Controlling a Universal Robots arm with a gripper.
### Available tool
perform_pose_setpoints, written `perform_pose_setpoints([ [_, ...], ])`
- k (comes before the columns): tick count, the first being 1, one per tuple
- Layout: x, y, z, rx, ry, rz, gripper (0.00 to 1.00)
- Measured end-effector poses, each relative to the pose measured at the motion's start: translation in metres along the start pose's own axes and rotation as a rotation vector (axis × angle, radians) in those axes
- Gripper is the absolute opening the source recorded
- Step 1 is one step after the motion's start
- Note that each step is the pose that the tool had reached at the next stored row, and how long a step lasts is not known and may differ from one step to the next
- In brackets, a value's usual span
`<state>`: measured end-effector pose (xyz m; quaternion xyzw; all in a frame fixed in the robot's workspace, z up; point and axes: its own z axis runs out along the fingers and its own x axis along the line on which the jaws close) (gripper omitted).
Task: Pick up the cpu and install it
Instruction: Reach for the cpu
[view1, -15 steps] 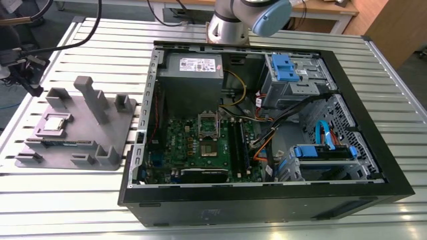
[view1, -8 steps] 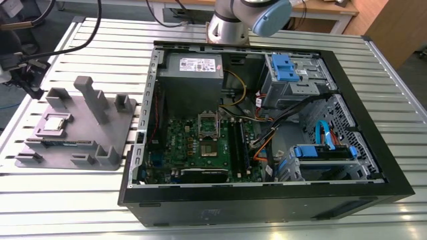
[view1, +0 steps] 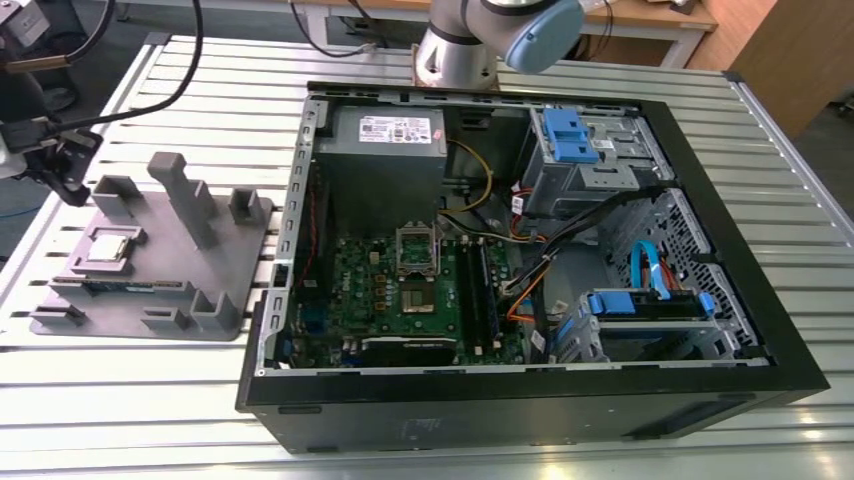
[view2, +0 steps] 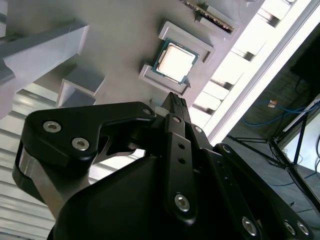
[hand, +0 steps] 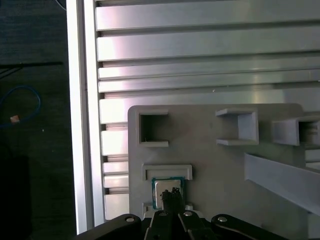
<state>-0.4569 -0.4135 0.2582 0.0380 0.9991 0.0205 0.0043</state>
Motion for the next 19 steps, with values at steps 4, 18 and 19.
perform_pose_setpoints([
  [4, 0.0002, -0.0017, 0.0043, 0.0, -0.0002, 0.0, 0.11],
  [18, 0.0004, -0.0091, 0.0207, 0.0, -0.0002, 0.0, 0.11],
  [19, 0.0004, -0.0098, 0.0219, -0.0001, -0.0003, 0.0, 0.11],
])
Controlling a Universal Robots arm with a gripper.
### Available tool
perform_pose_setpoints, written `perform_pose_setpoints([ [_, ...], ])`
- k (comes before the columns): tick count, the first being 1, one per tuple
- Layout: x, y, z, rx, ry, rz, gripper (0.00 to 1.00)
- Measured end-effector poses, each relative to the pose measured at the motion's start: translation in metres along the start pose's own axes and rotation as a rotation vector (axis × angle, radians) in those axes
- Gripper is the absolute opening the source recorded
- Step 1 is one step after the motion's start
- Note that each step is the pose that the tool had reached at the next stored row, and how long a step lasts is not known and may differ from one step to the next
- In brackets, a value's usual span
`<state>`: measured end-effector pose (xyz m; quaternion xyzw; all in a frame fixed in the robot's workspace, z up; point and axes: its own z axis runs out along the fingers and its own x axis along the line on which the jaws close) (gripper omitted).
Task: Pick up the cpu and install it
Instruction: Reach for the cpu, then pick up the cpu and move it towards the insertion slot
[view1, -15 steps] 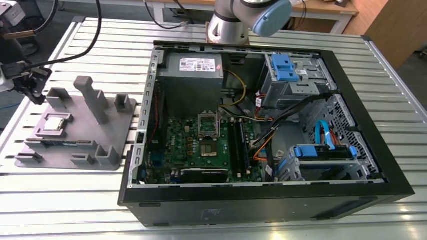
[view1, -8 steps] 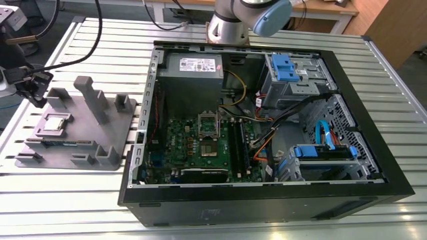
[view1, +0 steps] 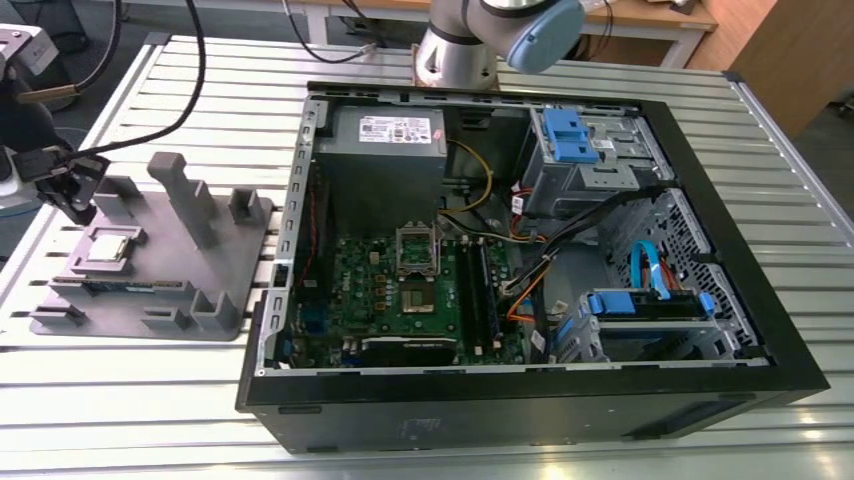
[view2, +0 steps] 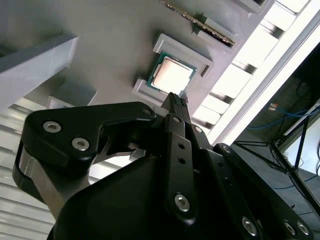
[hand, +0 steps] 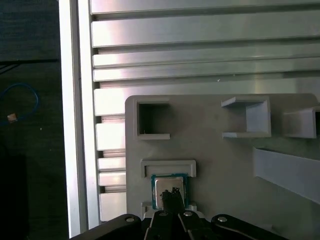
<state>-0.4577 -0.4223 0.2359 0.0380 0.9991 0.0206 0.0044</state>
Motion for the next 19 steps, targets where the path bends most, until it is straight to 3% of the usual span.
perform_pose_setpoints([
  [8, -0.0001, -0.0035, 0.0082, 0.0001, 0.0001, 0.0, 0.11],
  [19, -0.0002, -0.0036, 0.0105, 0.0001, 0.0001, 0.0, 0.11],
])
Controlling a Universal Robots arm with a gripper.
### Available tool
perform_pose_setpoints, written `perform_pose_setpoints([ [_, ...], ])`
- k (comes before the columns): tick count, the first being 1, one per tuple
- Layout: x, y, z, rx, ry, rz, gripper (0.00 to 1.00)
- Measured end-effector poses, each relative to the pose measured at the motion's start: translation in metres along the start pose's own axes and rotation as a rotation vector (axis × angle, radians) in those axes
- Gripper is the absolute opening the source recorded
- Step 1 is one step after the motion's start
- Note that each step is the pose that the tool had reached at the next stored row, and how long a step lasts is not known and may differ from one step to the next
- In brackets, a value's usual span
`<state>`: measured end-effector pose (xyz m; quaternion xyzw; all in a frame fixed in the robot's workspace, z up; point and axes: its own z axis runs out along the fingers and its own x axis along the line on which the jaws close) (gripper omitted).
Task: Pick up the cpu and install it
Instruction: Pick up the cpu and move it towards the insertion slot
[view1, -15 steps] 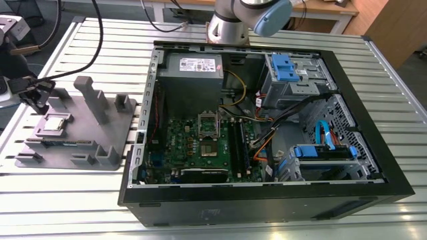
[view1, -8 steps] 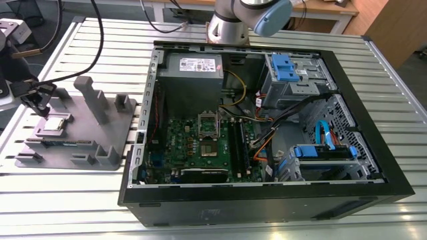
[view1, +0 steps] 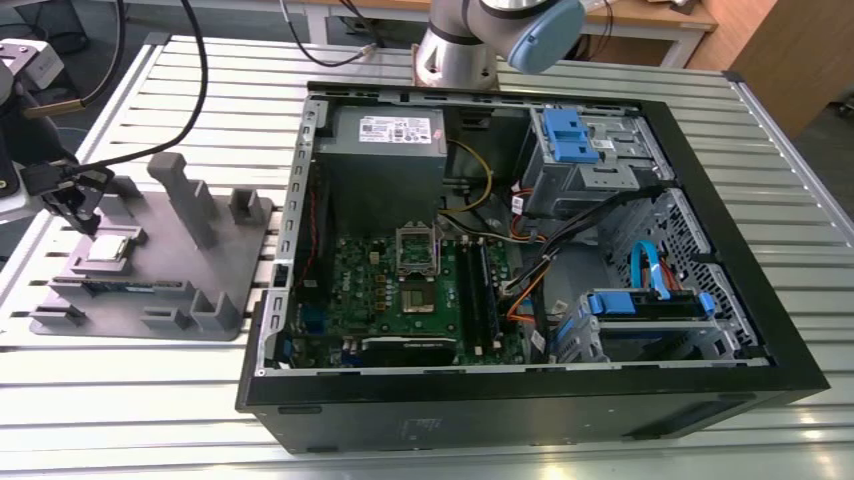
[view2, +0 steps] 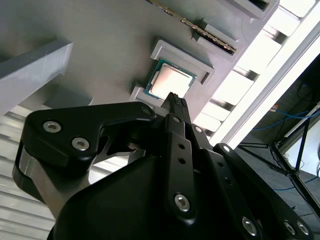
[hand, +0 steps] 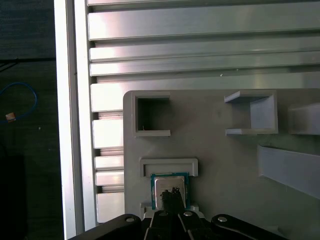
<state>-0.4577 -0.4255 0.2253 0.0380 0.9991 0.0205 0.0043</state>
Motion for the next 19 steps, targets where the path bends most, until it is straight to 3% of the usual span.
perform_pose_setpoints([
  [6, 0.0, 0.0, 0.0001, 0.0, 0.0, 0.0, 0.11],
  [14, 0.0, 0.0, 0.0002, 0.0, 0.0, 0.0, 0.47],
  [19, 0.0, 0.0, 0.0005, -0.0001, -0.0001, 0.0, 0.53],
])
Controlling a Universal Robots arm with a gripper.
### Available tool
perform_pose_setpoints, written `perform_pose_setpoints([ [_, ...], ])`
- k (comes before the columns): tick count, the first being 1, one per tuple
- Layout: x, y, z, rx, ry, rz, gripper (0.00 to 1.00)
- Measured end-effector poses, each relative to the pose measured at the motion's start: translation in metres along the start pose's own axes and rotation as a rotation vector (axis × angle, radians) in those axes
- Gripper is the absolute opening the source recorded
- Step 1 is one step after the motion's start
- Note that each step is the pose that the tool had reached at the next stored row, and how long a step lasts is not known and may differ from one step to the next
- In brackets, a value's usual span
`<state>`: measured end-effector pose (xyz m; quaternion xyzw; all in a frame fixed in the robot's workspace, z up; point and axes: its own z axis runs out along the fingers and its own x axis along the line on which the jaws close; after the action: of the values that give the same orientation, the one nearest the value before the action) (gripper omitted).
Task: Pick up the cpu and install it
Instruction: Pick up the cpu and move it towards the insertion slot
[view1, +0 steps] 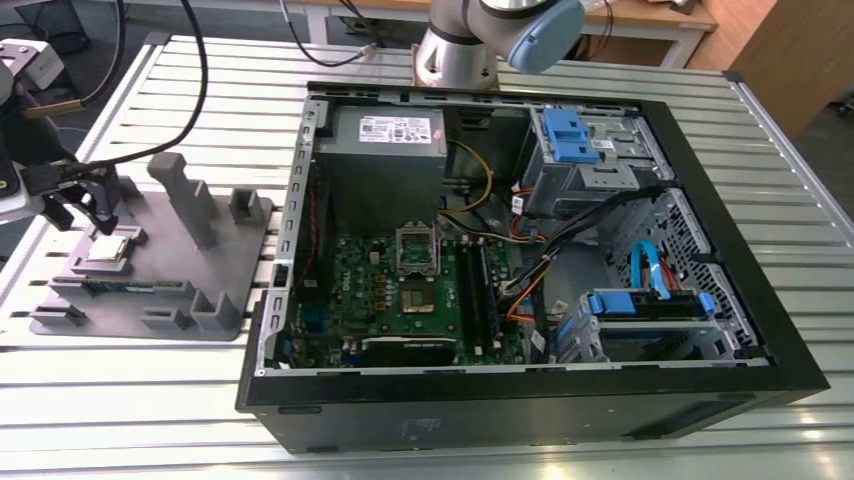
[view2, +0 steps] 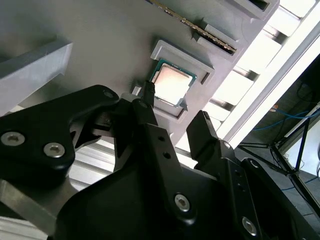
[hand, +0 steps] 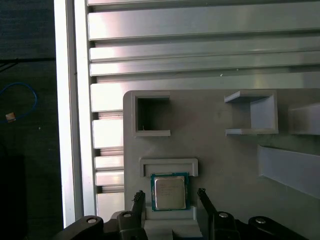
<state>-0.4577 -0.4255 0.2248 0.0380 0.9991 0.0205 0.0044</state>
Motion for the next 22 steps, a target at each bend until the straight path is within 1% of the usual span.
perform_pose_setpoints([
  [3, 0.0, -0.0001, 0.0031, 0.0001, 0.0001, 0.0, 0.53],
  [10, 0.0001, -0.0007, 0.0158, 0.0, 0.0001, 0.0, 0.53],
  [15, 0.0001, -0.0008, 0.0186, 0.0, -0.0001, 0.0, 0.53],
  [20, 0.0002, -0.0011, 0.027, 0.0002, 0.0, 0.0, 0.53],
  [22, 0.0001, -0.0011, 0.0284, 0.0002, 0.0002, 0.0, 0.53],
])
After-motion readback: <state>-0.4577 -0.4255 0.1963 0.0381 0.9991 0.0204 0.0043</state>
